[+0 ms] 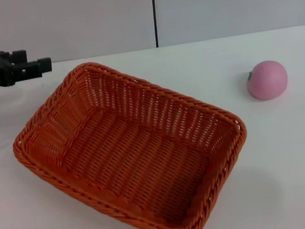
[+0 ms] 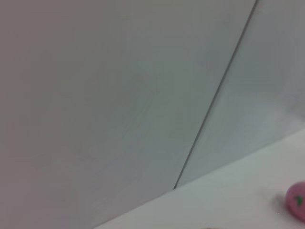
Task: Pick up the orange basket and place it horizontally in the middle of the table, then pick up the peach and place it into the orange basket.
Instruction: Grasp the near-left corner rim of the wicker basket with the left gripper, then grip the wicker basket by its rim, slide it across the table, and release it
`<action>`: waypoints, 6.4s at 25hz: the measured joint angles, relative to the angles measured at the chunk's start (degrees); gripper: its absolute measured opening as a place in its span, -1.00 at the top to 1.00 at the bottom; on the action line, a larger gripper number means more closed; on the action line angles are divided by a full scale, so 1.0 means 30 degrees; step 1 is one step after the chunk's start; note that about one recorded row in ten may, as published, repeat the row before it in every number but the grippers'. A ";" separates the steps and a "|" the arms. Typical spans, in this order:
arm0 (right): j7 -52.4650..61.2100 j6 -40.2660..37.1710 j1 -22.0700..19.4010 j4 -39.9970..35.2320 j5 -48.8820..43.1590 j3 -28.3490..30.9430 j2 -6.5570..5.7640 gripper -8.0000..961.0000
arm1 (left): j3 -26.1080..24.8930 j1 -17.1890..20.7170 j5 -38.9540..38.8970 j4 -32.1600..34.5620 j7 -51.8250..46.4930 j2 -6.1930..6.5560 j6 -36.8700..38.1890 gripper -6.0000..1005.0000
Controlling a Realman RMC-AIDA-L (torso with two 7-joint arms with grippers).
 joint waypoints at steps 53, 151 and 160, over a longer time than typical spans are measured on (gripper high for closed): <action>0.0991 0.2550 0.0748 -0.0493 0.0030 0.0059 -0.0070 -0.30 | 0.4819 -0.0834 0.3725 -0.1484 -0.2100 -0.0138 -0.2500 -0.48; 0.2369 0.4893 0.2458 -0.1318 -0.0499 0.0083 -0.0321 -0.28 | -0.1888 0.3138 -0.4208 -0.7185 -0.4822 0.0062 -0.1475 0.68; 0.2407 0.4888 0.2413 -0.1318 -0.0499 -0.0330 -0.0273 -0.27 | -0.2222 0.3535 -0.5314 -0.8158 -0.3857 0.0167 -0.1252 0.66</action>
